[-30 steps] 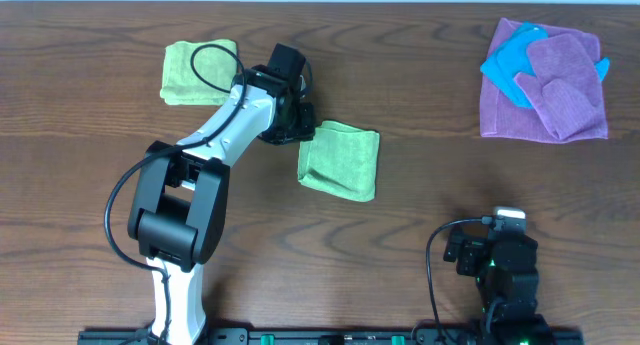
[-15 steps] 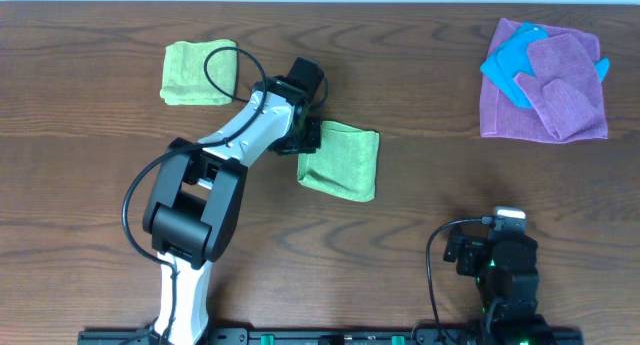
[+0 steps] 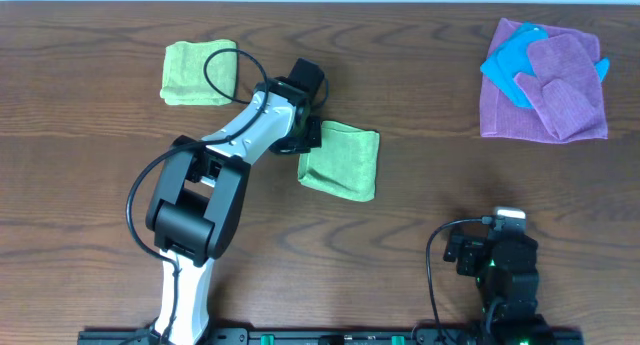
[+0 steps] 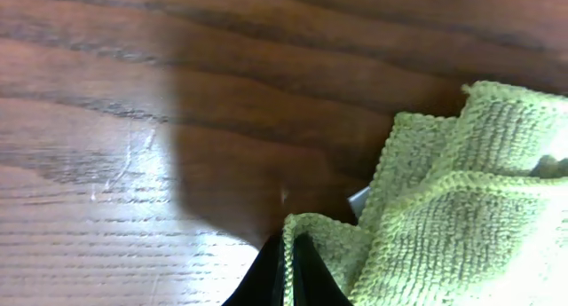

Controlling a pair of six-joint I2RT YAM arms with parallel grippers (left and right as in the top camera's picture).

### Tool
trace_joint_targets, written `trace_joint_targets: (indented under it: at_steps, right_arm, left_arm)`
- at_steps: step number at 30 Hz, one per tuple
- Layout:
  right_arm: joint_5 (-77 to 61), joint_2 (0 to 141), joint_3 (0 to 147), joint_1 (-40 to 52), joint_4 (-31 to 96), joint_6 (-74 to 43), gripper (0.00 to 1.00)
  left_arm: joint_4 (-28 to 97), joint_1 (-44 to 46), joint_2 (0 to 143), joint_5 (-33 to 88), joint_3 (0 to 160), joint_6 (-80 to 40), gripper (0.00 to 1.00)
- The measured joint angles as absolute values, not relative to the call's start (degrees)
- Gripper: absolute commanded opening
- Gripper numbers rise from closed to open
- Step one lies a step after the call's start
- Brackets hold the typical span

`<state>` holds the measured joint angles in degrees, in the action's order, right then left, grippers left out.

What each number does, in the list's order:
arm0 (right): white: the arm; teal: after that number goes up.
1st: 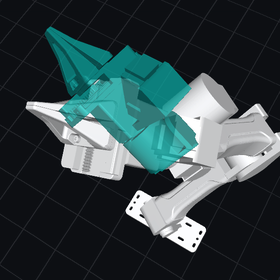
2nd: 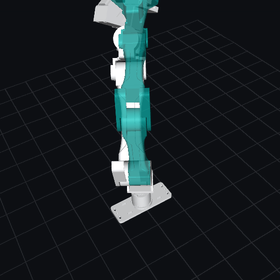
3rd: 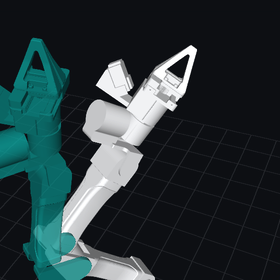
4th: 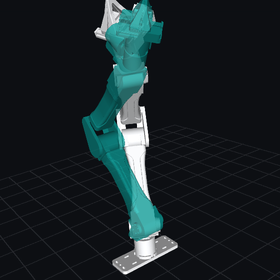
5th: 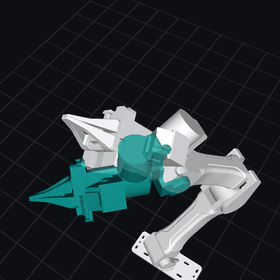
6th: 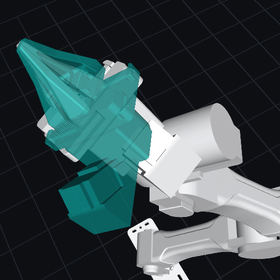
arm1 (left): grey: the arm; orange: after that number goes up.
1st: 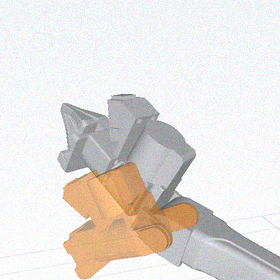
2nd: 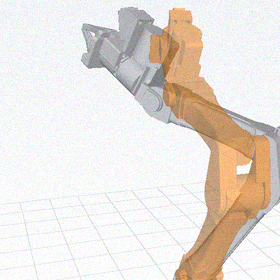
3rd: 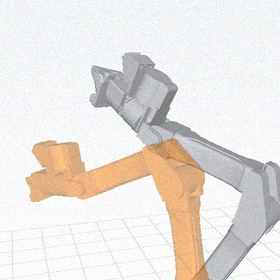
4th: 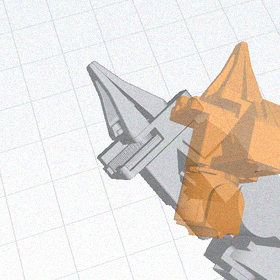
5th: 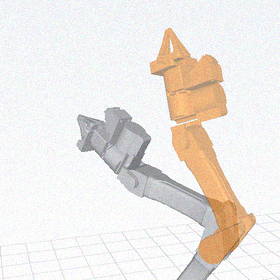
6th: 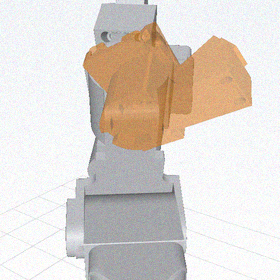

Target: Fold the cloth

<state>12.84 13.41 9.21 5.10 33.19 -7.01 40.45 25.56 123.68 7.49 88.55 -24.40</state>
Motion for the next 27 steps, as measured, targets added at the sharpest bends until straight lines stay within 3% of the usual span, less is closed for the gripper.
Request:
trace_joint_targets:
  at_steps: [27]
  right_arm:
    - [12.8, 13.4, 9.2, 5.1, 33.2, -7.0, 0.99]
  left_arm:
    - [38.6, 25.6, 123.8, 11.7, 100.1, -22.7, 0.06]
